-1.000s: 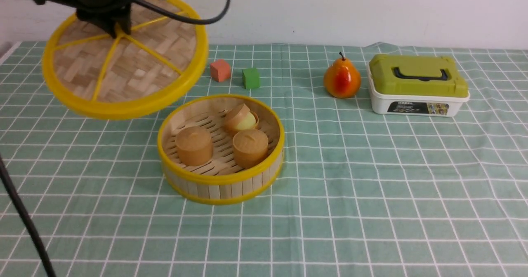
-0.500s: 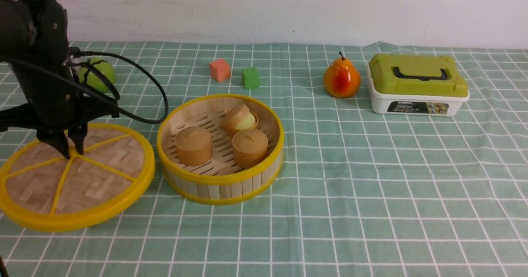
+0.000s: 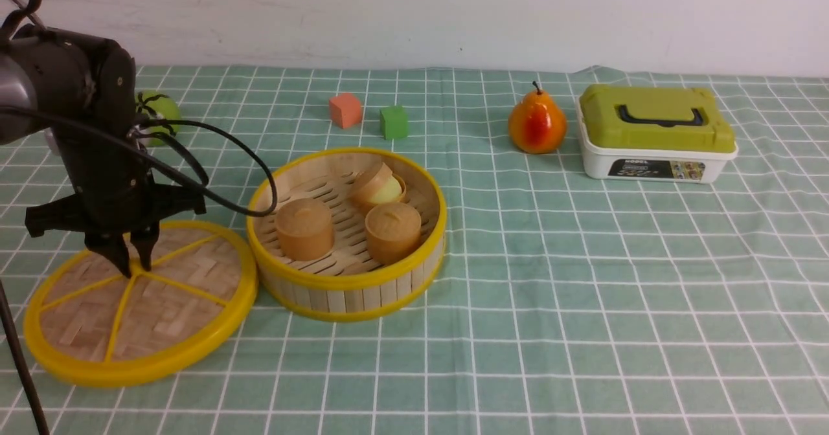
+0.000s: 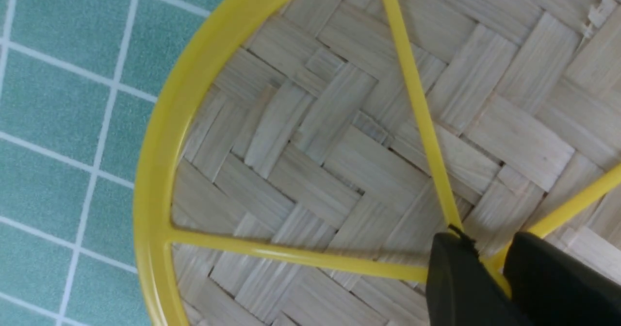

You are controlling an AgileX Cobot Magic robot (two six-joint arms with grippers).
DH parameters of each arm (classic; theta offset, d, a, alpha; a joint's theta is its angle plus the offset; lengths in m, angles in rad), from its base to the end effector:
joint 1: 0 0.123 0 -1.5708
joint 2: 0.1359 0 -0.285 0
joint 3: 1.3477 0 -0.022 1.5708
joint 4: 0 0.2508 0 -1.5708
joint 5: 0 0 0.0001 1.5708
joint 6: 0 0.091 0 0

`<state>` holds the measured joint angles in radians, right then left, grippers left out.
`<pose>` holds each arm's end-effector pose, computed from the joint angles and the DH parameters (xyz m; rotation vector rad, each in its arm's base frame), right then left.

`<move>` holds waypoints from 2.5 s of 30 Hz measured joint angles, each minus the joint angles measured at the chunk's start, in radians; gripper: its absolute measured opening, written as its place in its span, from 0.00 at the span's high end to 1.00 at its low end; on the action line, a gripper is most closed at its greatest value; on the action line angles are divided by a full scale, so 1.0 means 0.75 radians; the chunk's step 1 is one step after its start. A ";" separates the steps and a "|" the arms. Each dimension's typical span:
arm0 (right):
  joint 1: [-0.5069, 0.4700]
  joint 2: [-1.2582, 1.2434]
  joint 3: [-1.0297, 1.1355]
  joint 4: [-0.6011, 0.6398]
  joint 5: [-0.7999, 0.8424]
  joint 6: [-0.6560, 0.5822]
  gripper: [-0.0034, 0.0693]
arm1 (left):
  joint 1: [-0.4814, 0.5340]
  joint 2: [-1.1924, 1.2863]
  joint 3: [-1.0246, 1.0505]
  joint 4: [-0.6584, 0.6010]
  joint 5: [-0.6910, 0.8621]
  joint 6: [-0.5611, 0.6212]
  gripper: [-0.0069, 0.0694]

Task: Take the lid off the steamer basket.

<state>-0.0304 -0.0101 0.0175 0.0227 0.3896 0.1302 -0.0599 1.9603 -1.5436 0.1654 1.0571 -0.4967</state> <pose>0.0521 -0.0008 0.1729 0.1647 1.8743 0.0910 0.4043 -0.0112 0.2208 -0.5353 2.8707 0.1391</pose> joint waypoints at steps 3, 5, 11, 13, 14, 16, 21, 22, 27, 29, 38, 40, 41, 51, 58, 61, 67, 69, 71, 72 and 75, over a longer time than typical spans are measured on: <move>0.000 0.000 0.000 0.000 0.000 0.000 0.62 | 0.000 0.000 0.000 -0.003 0.000 -0.012 0.74; 0.000 0.000 0.000 0.000 0.000 0.000 0.62 | 0.000 0.000 0.000 -0.009 0.005 -0.017 0.68; 0.000 0.000 0.000 0.000 0.000 0.000 0.62 | 0.000 -0.040 0.000 -0.028 0.003 -0.018 0.47; 0.000 0.000 0.000 0.000 0.000 0.000 0.62 | 0.000 -0.082 0.000 -0.027 0.003 -0.020 0.44; 0.000 0.000 0.000 0.000 0.000 0.000 0.62 | 0.000 -0.094 0.000 -0.026 0.003 -0.020 0.43; 0.000 0.000 0.000 0.000 0.000 0.000 0.62 | 0.000 -0.194 0.000 0.000 0.018 -0.015 0.44; 0.000 0.000 0.000 0.000 0.000 0.000 0.62 | 0.000 -0.407 0.000 0.049 0.115 0.090 0.66; 0.000 0.000 0.000 0.000 0.000 0.000 0.62 | 0.000 -0.445 0.000 0.055 0.132 0.116 0.71; 0.000 0.000 0.000 0.000 0.000 0.000 0.62 | 0.000 -0.664 0.000 0.054 0.222 0.206 0.93; 0.000 0.000 0.000 0.000 0.000 0.000 0.62 | 0.000 -0.780 0.016 0.034 0.239 0.215 0.93; 0.000 0.000 0.000 0.000 0.000 0.000 0.62 | 0.000 -1.473 0.645 -0.328 -0.139 0.299 0.93; 0.000 0.000 0.000 0.000 0.000 0.000 0.62 | 0.000 -1.590 0.811 -0.402 -0.243 0.330 0.93; 0.000 0.000 0.000 0.000 0.000 0.000 0.62 | 0.000 -1.674 0.933 -0.452 -0.307 0.360 0.93; 0.000 0.000 0.000 0.000 0.000 0.000 0.62 | 0.000 -2.121 1.561 -0.656 -0.886 0.408 0.93; 0.000 0.000 0.000 0.000 0.000 0.000 0.62 | 0.000 -2.176 1.746 -0.670 -0.928 0.409 0.93; 0.000 0.000 0.000 0.000 0.000 0.000 0.62 | 0.000 -2.176 1.793 -0.670 -0.930 0.409 0.93; 0.000 0.000 0.000 0.000 0.000 0.000 0.62 | 0.000 -2.176 1.808 -0.669 -0.938 0.411 0.93; 0.000 0.000 0.000 0.000 0.000 0.000 0.62 | 0.000 -2.176 1.808 -0.669 -0.938 0.414 0.93; 0.000 0.000 0.000 0.000 0.000 0.000 0.62 | 0.000 -2.176 1.808 -0.669 -0.939 0.414 0.93; 0.000 0.000 0.000 0.000 0.000 0.000 0.62 | 0.000 -2.176 1.810 -0.669 -0.939 0.414 0.93; 0.000 0.000 0.000 0.000 0.000 0.000 0.62 | 0.000 -2.176 1.818 -0.669 -0.942 0.414 0.93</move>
<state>-0.0304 -0.0101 0.0175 0.0227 0.3896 0.1302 -0.0599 0.3284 -0.1798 -0.3365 0.3507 -0.1863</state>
